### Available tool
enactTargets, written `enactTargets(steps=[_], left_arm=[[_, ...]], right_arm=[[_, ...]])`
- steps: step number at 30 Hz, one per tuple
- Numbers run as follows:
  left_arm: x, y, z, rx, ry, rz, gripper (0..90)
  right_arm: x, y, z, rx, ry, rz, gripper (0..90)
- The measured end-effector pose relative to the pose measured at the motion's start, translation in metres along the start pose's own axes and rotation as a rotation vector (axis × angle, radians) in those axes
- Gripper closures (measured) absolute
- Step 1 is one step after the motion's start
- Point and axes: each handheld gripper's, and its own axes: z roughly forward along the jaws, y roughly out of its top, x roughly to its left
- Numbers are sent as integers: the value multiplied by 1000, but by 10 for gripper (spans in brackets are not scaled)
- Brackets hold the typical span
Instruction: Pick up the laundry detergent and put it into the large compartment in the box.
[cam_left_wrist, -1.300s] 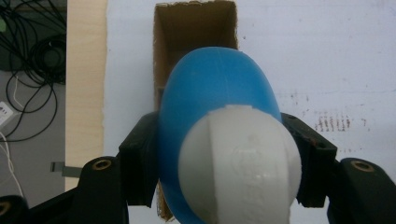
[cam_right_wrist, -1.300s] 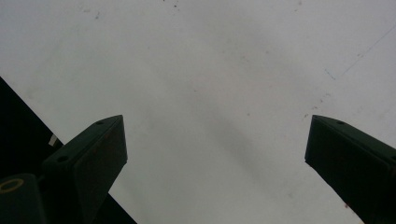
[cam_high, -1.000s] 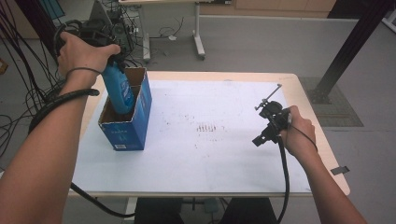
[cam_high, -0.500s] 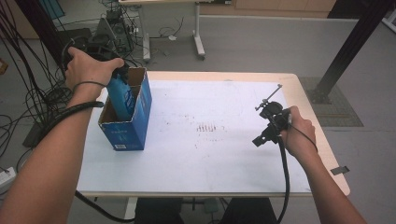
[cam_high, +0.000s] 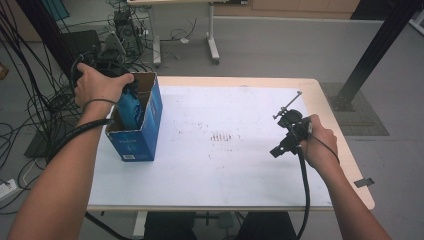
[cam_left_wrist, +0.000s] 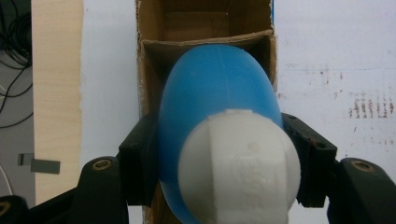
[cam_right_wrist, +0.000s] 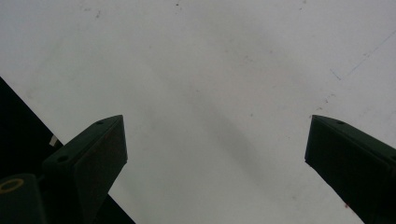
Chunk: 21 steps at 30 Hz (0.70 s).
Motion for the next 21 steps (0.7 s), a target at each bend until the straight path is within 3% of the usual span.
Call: enactTargets(steps=[12, 21], left_arm=[[-4, -5, 22, 12, 21, 11, 379], [-3, -11, 37, 25, 15, -3, 379]], right_arm=[[-1, -3, -1, -2, -4, 4, 51], [-1, -2, 1, -2, -1, 3, 51]])
